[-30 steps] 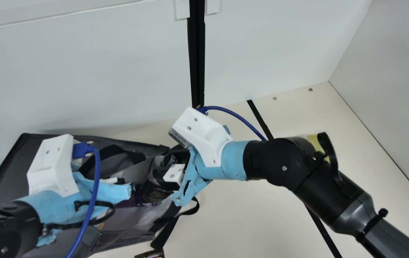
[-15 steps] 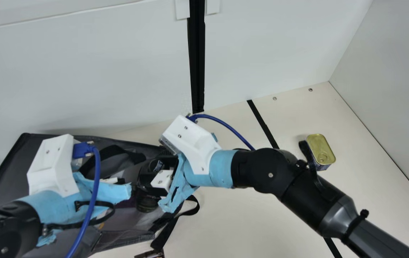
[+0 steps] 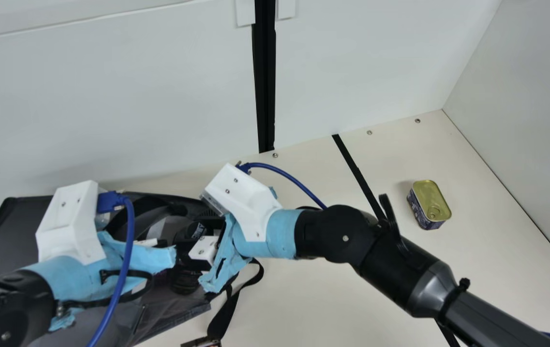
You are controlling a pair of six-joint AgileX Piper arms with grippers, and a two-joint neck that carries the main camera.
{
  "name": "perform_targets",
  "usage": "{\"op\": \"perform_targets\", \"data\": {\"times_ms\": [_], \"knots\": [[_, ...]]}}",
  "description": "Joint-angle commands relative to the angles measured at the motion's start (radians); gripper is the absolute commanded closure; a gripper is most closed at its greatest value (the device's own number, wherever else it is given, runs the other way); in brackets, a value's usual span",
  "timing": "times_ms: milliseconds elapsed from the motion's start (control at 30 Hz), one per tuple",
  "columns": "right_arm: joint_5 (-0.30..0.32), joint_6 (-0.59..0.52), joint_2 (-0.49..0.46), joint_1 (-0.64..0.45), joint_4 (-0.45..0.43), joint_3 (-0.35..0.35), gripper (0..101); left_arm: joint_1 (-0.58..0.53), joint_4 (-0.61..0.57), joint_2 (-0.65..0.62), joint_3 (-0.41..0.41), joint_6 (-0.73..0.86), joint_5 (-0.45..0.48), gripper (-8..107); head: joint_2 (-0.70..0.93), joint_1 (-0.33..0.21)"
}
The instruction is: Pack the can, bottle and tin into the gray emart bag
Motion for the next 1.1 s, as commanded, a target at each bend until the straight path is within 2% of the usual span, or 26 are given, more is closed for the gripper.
{"op": "perform_targets", "data": {"times_ms": [0, 667, 1067], "knots": [[0.002, -0.008, 0.003, 0.005, 0.007, 0.001, 101, 0.0, 0.0, 0.0, 0.0, 0.0, 0.0, 89, -0.001, -0.023], [-0.026, -0.043, -0.001, 0.065, 0.069, 0.057, 101, 0.0, 0.0, 0.0, 0.0, 0.0, 0.0, 89, -0.001, -0.023], [-0.036, -0.081, 0.049, 0.076, 0.099, 0.038, 101, 0.0, 0.0, 0.0, 0.0, 0.0, 0.0, 89, -0.001, -0.023]]}}
